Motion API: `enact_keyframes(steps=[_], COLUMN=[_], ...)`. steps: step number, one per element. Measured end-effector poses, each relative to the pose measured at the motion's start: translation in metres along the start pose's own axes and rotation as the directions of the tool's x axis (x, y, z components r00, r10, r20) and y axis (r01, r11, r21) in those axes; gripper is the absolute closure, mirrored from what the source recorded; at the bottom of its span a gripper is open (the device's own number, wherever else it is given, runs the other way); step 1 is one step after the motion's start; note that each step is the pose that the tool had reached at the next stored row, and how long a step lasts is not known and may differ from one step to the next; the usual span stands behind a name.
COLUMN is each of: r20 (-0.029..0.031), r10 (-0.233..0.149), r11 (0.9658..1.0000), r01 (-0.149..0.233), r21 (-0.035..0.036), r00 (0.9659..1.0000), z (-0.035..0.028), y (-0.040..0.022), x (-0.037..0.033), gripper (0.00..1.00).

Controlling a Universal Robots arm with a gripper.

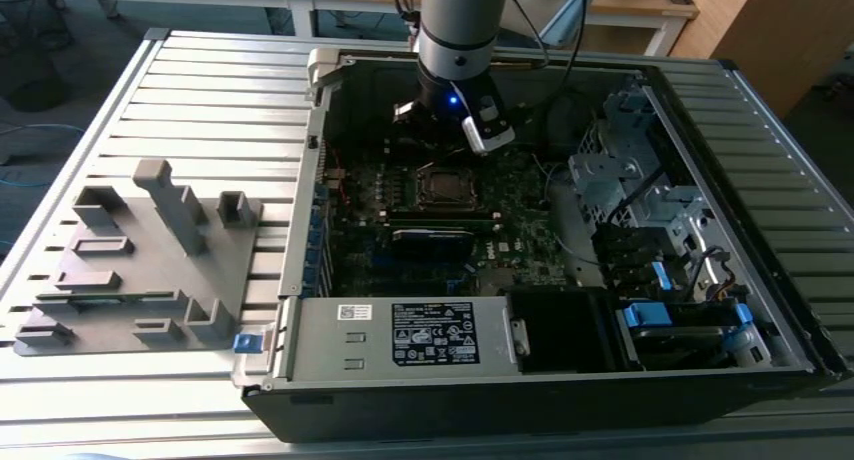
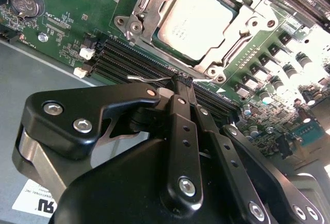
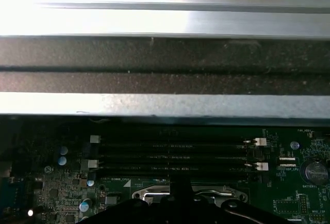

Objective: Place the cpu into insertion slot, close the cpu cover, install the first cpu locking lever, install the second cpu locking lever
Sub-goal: 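Install the first cpu locking lever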

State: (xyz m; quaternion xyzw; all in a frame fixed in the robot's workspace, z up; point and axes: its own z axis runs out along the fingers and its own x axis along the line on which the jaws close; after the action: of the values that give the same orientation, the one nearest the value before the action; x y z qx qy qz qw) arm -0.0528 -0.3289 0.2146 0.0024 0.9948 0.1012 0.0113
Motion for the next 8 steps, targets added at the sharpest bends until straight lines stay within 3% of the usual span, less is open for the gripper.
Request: enact_keyframes(steps=[8], r20=[0.0001], r10=[0.0], r11=[1.0], r01=[0.0], r21=[-0.0002], r00=[1.0], z=[0.0013], y=[-0.0002], x=[0.0], gripper=[0.89])
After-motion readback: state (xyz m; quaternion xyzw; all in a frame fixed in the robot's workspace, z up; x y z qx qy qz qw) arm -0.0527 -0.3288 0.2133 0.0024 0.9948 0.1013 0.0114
